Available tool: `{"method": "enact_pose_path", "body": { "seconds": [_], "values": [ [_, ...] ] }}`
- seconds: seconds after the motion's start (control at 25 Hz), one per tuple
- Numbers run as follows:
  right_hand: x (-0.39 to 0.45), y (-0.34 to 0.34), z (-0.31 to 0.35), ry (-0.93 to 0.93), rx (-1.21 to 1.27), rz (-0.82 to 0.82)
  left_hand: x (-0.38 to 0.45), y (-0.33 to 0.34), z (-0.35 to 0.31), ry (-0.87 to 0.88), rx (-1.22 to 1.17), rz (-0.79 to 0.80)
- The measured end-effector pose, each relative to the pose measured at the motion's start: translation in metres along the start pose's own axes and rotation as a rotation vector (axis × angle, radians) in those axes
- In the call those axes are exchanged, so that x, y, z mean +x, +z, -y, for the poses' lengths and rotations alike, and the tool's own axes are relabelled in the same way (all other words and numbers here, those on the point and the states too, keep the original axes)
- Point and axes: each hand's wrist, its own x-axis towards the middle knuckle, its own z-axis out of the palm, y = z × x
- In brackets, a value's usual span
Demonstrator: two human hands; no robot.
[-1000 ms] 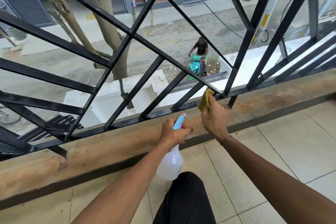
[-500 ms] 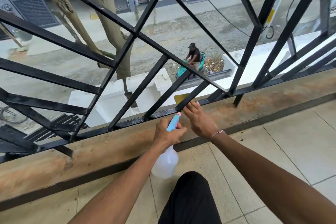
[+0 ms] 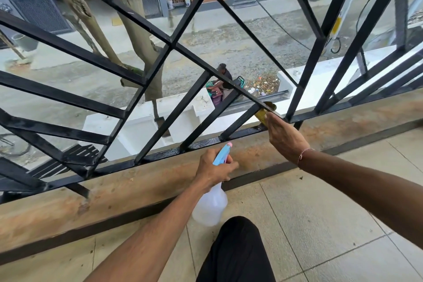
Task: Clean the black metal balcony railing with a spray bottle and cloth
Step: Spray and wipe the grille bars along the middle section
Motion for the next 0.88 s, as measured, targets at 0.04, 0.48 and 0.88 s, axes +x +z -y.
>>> {"method": "enact_pose_path", "body": {
  "seconds": [0.04, 0.48, 0.88],
  "values": [
    [0.001, 0.001, 0.004, 0.012, 0.053, 0.012, 0.0, 0.0, 0.001, 0.0, 0.002, 0.0],
    [0.044, -0.058, 0.075, 0.25, 1.436, -0.144, -0.001, -0.016, 0.006, 0.007, 0.007, -0.056],
    [0.009, -0.012, 0.01, 0.088, 0.354, 0.01, -0.009, -0.024, 0.01, 0.006, -0.021, -0.041]
  ]
}}
